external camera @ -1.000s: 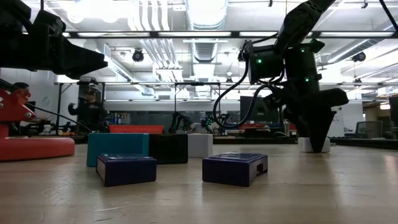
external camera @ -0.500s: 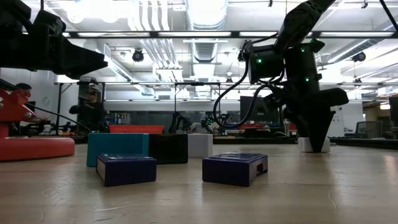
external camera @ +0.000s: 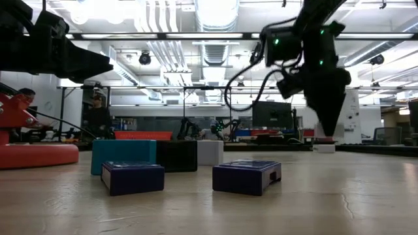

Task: Pick & Place Office items
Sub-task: Put the bottom white charger adapter into the green bin

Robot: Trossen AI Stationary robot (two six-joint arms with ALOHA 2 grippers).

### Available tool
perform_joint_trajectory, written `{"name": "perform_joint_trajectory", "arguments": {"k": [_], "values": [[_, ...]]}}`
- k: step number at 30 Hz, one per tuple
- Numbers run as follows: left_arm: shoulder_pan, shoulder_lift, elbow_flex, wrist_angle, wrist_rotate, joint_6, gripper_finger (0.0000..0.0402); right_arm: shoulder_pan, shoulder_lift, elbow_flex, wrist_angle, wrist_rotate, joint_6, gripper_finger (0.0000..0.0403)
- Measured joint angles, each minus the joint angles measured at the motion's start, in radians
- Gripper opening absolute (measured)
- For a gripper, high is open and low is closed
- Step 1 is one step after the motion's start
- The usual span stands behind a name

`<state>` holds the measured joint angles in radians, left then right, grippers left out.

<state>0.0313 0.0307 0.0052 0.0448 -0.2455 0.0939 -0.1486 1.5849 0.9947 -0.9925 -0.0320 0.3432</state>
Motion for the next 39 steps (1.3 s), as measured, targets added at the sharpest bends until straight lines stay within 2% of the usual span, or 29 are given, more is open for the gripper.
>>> {"name": "perform_joint_trajectory", "arguments": {"k": [8, 17, 32, 39], "values": [[0.0, 0.0, 0.0, 0.0, 0.0, 0.0, 0.0245, 0.049, -0.192, 0.0, -0.07, 0.0, 0.31, 0.0187], [0.0, 0.0, 0.0, 0.0, 0.0, 0.0, 0.0245, 0.191, -0.365, 0.0, -0.12, 0.043, 0.622, 0.0187], [0.0, 0.0, 0.0, 0.0, 0.0, 0.0, 0.0245, 0.591, -0.38, 0.0, -0.164, 0.051, 1.253, 0.0187], [0.0, 0.0, 0.0, 0.0, 0.0, 0.0, 0.0245, 0.766, -0.371, -0.001, -0.089, 0.051, 1.54, 0.0187]]}}
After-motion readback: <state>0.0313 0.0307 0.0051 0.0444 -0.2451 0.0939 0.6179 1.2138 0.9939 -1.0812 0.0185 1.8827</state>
